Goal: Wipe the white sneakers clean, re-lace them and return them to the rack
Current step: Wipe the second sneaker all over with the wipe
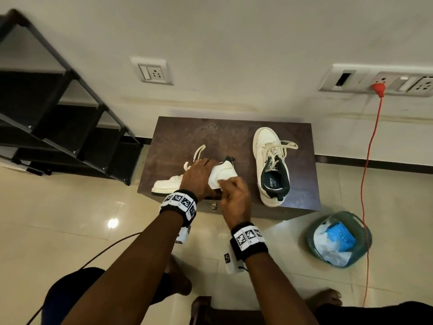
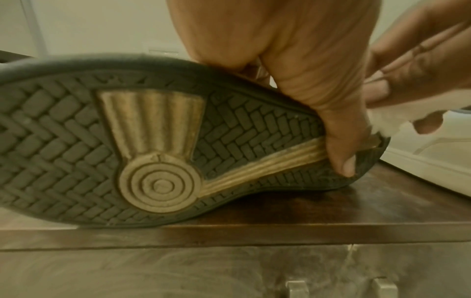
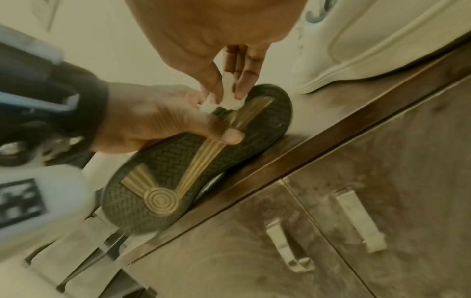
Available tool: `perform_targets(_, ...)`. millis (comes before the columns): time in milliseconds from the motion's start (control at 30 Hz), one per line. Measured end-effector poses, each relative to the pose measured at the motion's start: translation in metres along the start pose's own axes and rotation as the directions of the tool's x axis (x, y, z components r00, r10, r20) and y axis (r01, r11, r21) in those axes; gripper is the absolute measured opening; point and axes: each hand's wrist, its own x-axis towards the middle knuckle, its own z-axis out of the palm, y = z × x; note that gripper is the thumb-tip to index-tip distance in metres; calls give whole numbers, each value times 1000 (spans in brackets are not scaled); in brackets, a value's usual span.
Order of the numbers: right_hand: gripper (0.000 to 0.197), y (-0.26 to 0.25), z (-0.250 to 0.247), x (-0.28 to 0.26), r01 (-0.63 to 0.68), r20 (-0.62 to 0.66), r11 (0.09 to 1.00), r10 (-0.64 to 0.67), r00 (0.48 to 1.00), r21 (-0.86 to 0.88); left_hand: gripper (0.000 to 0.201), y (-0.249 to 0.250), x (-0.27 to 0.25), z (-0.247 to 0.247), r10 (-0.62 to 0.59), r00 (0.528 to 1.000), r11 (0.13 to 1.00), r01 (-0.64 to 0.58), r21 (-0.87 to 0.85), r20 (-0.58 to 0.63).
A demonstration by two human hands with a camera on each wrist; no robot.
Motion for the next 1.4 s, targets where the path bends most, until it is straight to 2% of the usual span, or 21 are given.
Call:
perform_targets(67,29,10,-12,12,-98,-93,995,99,991,6,82,0,-1,-2,-6,1000,1000,6,6,1)
perform_targets(133,26,11,-21,20,-173,-115,985,168,979,-27,85,-1,-4,-3,-7,1000,1000,7,0,8)
perform_targets(167,25,9,-25,20,-158,-110,986,152,982,-48,86,-1,-6,-4,4,1000,1000,-4,-12,3)
perform_targets(233,23,1,-37,16,-45,-99,996,38,994,-74,86,0,-12,-8,29,999,998,-31,-55,-37)
perform_targets(333,21,-11,-62,9,103,-116,994,-105,988,-22,84,3,-27,-17,73,987,989,-90,-114,-145)
perform_targets(500,19,-40,-84,10,126,-135,988,-114,984,87,80,13,-67,-31,182,971,959,-210,-191,-153)
perform_targets(567,19,-48,-81,15,117,-171,987,-97,981,110,78,15,-81,-35,183,969,955,-216,-203,-167)
perform_targets(667,19,-65,-75,6,77,-232,991,-49,972,111,82,24,-99,-38,123,969,992,-129,-13,-215)
perform_targets(767,16,-85,-74,-27,210,-134,978,-210,968,-15,84,30,-124,-32,-5,960,996,28,80,-280)
perform_targets(867,16,-88,-77,-31,331,-33,942,-333,942,-51,79,25,-138,-24,-53,955,996,72,55,-293)
perform_targets(1000,25,-95,-77,-14,346,4,937,-346,938,-52,77,18,-136,-24,-76,960,995,56,-83,-269)
perform_targets(1100,26,-103,-73,-7,224,-104,974,-226,969,-31,75,13,-135,-23,-45,964,990,7,-142,-263)
perform_targets(1167,21,-110,-71,-16,196,-183,980,-197,963,-23,73,9,-134,-24,-36,962,985,-12,-174,-269)
perform_targets(1200,18,-115,-69,-27,236,-165,970,-242,956,-52,72,6,-135,-25,-39,962,980,-15,-197,-269)
perform_targets(1267,19,-121,-63,-53,377,-31,916,-384,923,-135,70,2,-135,-27,-24,964,970,-42,-239,-266)
perform_targets(1333,20,-120,-62,-61,463,71,858,-459,885,-222,71,-2,-134,-29,17,969,963,-83,-257,-248)
perform_targets(1400,16,-115,-64,-47,452,44,854,-457,888,-256,78,-5,-132,-28,44,975,957,-103,-269,-218)
